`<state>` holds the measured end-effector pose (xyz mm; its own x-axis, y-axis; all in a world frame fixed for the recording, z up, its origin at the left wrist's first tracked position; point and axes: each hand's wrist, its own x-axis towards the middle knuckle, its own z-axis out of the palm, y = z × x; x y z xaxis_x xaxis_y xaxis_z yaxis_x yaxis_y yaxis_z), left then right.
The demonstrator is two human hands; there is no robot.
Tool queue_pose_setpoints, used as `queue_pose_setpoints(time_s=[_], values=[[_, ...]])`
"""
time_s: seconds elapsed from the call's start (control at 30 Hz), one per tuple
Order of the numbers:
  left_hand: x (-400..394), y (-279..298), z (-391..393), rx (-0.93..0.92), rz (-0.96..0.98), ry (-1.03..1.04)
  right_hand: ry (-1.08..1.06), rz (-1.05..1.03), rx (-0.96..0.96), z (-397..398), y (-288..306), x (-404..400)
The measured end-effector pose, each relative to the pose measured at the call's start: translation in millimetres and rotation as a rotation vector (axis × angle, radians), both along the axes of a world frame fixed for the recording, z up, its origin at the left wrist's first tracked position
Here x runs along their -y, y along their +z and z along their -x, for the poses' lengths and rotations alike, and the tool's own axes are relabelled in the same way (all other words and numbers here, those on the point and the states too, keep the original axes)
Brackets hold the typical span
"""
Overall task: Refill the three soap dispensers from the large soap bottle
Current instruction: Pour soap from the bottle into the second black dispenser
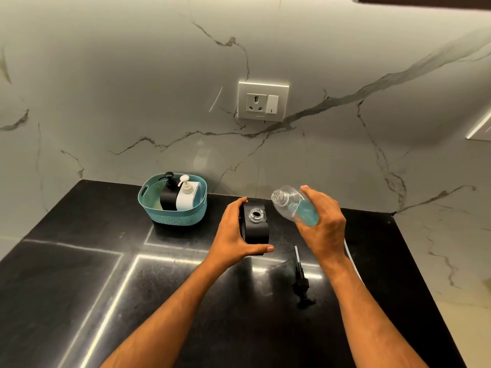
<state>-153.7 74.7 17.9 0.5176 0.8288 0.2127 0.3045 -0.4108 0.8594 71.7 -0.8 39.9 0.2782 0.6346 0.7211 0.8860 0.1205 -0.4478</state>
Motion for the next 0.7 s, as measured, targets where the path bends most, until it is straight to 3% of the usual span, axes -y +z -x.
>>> queue_pose_setpoints(time_s=[0.7], values=[[-10.4,-1.4,-1.1,0.009,0.003,0.001,-0.031,0.150,0.291,-1.6,-1.8,-8.5]])
